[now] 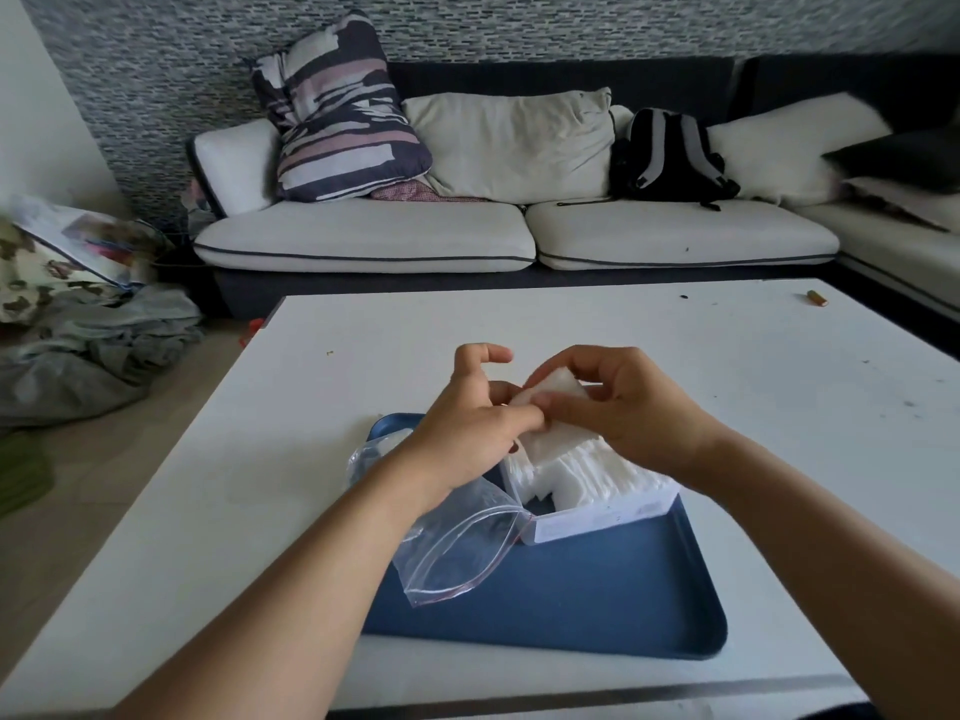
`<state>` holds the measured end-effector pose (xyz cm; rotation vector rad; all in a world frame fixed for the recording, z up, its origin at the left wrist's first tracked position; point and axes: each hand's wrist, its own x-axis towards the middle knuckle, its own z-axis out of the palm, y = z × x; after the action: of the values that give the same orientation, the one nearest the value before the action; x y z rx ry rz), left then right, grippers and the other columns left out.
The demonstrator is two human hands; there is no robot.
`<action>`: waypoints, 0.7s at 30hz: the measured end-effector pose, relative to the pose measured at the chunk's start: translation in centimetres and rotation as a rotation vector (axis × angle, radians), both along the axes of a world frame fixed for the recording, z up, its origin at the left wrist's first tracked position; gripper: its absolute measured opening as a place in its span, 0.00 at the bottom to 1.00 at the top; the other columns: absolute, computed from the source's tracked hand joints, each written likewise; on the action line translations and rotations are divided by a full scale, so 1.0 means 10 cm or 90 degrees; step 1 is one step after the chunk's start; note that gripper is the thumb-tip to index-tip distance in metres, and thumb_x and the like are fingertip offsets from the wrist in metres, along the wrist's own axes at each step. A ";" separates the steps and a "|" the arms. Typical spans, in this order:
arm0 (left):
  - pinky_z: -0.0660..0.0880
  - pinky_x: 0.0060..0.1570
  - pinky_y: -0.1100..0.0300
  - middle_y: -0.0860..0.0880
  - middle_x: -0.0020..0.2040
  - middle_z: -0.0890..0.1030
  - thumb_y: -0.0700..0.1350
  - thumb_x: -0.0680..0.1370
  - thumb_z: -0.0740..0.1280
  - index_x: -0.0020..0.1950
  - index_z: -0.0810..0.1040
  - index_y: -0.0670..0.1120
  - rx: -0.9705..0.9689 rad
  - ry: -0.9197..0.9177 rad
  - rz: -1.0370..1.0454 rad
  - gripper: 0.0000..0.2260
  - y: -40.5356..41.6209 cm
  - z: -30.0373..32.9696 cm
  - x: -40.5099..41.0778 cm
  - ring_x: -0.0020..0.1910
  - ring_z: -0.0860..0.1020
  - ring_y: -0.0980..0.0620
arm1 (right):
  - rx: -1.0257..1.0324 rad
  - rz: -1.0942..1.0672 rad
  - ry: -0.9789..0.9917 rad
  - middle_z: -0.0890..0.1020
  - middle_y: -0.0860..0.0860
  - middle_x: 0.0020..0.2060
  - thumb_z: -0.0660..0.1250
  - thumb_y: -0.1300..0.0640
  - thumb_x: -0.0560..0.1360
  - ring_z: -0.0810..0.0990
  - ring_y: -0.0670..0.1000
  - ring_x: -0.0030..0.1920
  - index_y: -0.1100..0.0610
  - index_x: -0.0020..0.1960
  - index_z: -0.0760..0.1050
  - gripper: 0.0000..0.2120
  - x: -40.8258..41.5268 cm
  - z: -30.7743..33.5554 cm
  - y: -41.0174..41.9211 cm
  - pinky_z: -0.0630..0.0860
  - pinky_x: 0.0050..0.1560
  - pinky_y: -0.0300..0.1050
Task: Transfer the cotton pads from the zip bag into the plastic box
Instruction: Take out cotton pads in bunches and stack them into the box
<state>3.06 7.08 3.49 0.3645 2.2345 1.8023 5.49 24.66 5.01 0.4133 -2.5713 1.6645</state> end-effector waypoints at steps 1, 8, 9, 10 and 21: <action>0.78 0.48 0.52 0.45 0.48 0.83 0.45 0.66 0.71 0.65 0.65 0.53 0.005 -0.001 -0.006 0.30 0.00 0.00 -0.02 0.47 0.81 0.48 | -0.007 -0.010 -0.017 0.86 0.55 0.46 0.74 0.56 0.74 0.86 0.56 0.48 0.58 0.54 0.82 0.10 -0.01 -0.01 0.03 0.84 0.50 0.50; 0.77 0.46 0.57 0.49 0.49 0.84 0.45 0.76 0.74 0.65 0.70 0.50 -0.101 0.036 0.007 0.21 -0.06 -0.04 -0.06 0.45 0.81 0.51 | -0.096 -0.043 -0.280 0.86 0.62 0.47 0.76 0.61 0.72 0.87 0.58 0.47 0.68 0.52 0.82 0.13 -0.07 -0.03 0.16 0.85 0.46 0.48; 0.76 0.49 0.58 0.52 0.49 0.83 0.47 0.77 0.73 0.65 0.70 0.50 -0.165 0.079 0.018 0.20 -0.07 -0.07 -0.07 0.45 0.81 0.53 | -0.080 -0.077 -0.313 0.86 0.61 0.44 0.76 0.62 0.71 0.87 0.56 0.43 0.68 0.49 0.82 0.11 -0.08 -0.06 0.16 0.85 0.44 0.47; 0.76 0.49 0.58 0.54 0.48 0.82 0.49 0.78 0.73 0.63 0.70 0.50 -0.236 0.138 0.030 0.18 -0.08 -0.10 -0.07 0.45 0.81 0.54 | -0.050 -0.115 -0.342 0.86 0.60 0.41 0.77 0.62 0.71 0.87 0.55 0.38 0.67 0.47 0.82 0.10 -0.10 -0.10 0.15 0.84 0.41 0.45; 0.80 0.46 0.52 0.53 0.43 0.84 0.46 0.74 0.66 0.44 0.83 0.50 -0.647 0.229 -0.206 0.06 0.05 -0.39 0.07 0.44 0.81 0.48 | 0.500 -0.221 -0.243 0.72 0.47 0.14 0.71 0.55 0.67 0.75 0.47 0.23 0.57 0.30 0.76 0.10 -0.13 -0.55 -0.29 0.65 0.25 0.37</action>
<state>3.72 7.56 -0.38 0.7828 2.7553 0.3294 4.24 21.73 -0.46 -0.3648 -3.2450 0.6198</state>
